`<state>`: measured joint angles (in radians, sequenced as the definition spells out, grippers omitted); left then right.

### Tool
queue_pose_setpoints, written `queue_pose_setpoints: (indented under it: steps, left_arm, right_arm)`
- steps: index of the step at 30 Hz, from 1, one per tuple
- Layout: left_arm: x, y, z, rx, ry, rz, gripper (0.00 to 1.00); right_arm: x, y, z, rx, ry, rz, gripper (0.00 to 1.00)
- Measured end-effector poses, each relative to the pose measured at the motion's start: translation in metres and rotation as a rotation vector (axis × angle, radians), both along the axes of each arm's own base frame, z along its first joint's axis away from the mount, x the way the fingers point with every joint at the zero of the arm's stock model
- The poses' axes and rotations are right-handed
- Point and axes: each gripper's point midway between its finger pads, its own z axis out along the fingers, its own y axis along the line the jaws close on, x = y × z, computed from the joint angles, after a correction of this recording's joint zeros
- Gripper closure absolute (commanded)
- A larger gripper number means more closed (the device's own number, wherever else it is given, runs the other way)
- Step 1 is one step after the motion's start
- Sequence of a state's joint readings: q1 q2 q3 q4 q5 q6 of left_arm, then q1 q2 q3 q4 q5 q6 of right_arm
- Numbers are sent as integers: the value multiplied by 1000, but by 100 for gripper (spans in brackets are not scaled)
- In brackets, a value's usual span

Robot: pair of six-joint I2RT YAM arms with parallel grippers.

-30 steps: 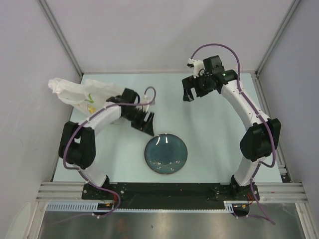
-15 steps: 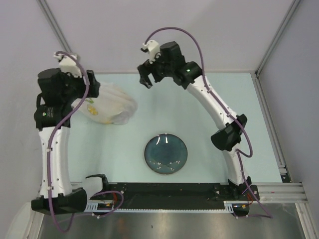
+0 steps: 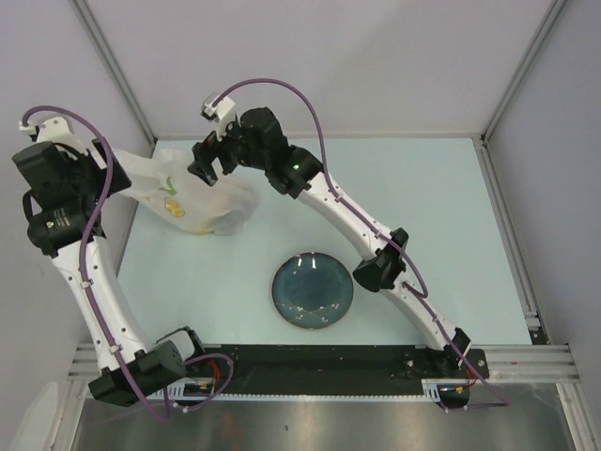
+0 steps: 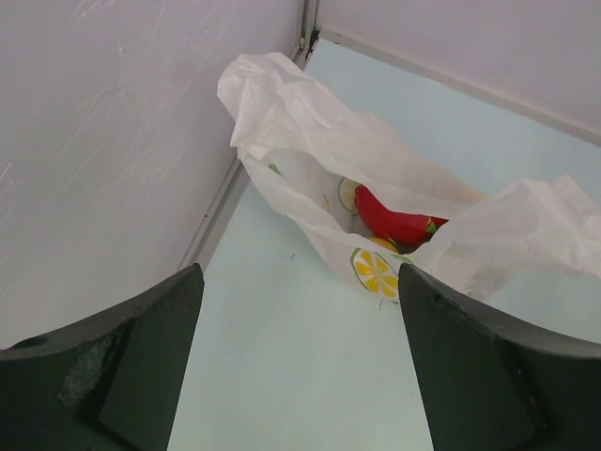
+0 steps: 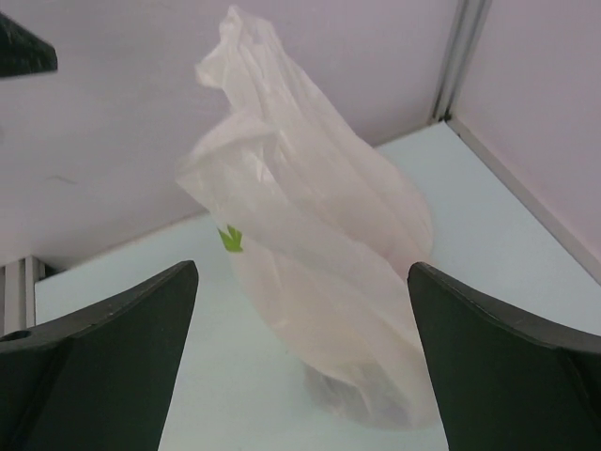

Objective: Take the fake fruits out of the plastic bag
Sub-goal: Adjust the plastic bag at the center of the board.

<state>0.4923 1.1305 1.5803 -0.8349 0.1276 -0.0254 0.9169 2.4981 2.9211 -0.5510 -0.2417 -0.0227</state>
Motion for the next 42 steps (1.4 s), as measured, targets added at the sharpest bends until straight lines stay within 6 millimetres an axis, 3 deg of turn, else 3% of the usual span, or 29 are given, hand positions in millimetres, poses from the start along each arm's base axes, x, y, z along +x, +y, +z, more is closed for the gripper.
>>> queue_pose_setpoints:
  steps: [2, 5, 8, 9, 11, 17, 20, 24, 27, 29, 32, 35, 38, 42]
  left_arm:
    - [-4, 1, -4, -5, 18, 2, 11]
    - [-7, 2, -10, -14, 34, 10, 11]
    - [-8, 3, -18, -25, 48, 12, 11]
    - [-8, 3, -20, -29, 52, 10, 11]
    - [-7, 0, -25, -40, 55, -6, 11]
    - [-8, -12, -40, -55, 60, -69, 11]
    - [-5, -17, -39, -46, 41, -108, 12]
    - [5, -28, -26, -14, -14, -191, 11]
    - [17, -54, -18, 13, -46, -313, 11]
    - [24, -76, -13, 27, -54, -415, 11]
    - [40, -111, -3, 74, -71, -547, 11]
    - [58, -130, 8, 119, -86, -605, 10]
    - [82, -132, 36, 186, -116, -613, 10]
    - [115, -119, 93, 306, -180, -586, 8]
  right_arm:
    - [2, 11, 2, 48, -13, 13, 8]
    - [8, 25, -6, 88, -27, 21, 29]
    - [15, 35, -24, 90, -28, 16, 64]
    - [16, 36, -29, 84, -27, 16, 80]
    - [19, 37, -39, 67, -25, 15, 98]
    - [23, 16, -43, -12, -10, 28, 100]
    - [24, -16, -42, -81, 37, 37, 100]
    - [32, -72, -24, -112, 81, 14, 100]
    - [39, -113, -10, -118, 94, -16, 100]
    - [40, -129, -9, -126, 106, -28, 100]
    - [33, -142, -22, -157, 140, -18, 100]
    - [23, -147, -43, -197, 182, 4, 100]
    - [14, -153, -63, -234, 228, 15, 100]
    - [13, -165, -71, -250, 254, 8, 100]
